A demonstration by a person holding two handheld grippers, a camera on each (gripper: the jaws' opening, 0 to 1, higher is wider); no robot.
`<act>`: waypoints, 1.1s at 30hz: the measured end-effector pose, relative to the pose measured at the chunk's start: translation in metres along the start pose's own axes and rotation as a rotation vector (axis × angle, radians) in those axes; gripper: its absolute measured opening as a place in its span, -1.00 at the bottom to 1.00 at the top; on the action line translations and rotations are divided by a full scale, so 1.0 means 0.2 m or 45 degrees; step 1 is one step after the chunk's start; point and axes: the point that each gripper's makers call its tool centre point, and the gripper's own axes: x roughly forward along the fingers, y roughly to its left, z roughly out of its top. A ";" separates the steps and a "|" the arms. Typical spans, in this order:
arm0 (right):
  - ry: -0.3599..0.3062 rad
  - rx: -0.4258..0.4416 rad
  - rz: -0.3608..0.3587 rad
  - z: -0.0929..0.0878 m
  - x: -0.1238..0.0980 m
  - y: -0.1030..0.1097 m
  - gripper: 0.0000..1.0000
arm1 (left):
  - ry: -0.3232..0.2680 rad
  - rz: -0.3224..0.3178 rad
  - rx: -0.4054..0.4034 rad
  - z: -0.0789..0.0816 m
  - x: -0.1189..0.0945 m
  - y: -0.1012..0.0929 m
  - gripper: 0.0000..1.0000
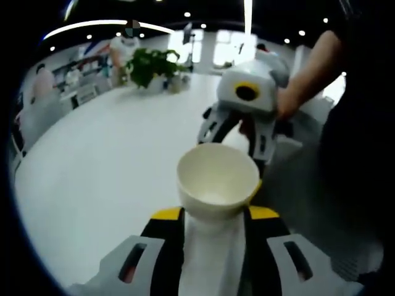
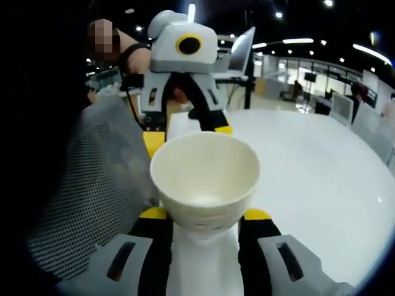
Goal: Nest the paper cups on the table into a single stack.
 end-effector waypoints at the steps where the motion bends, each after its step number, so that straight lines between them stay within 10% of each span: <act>1: 0.000 -0.001 0.000 0.00 0.00 0.00 -0.24 | 0.003 -0.001 0.004 0.00 0.00 0.00 -0.26; 33: 0.016 -0.145 -0.067 0.14 -0.16 -0.33 -0.25 | -0.027 0.022 0.164 0.28 -0.01 0.25 -0.29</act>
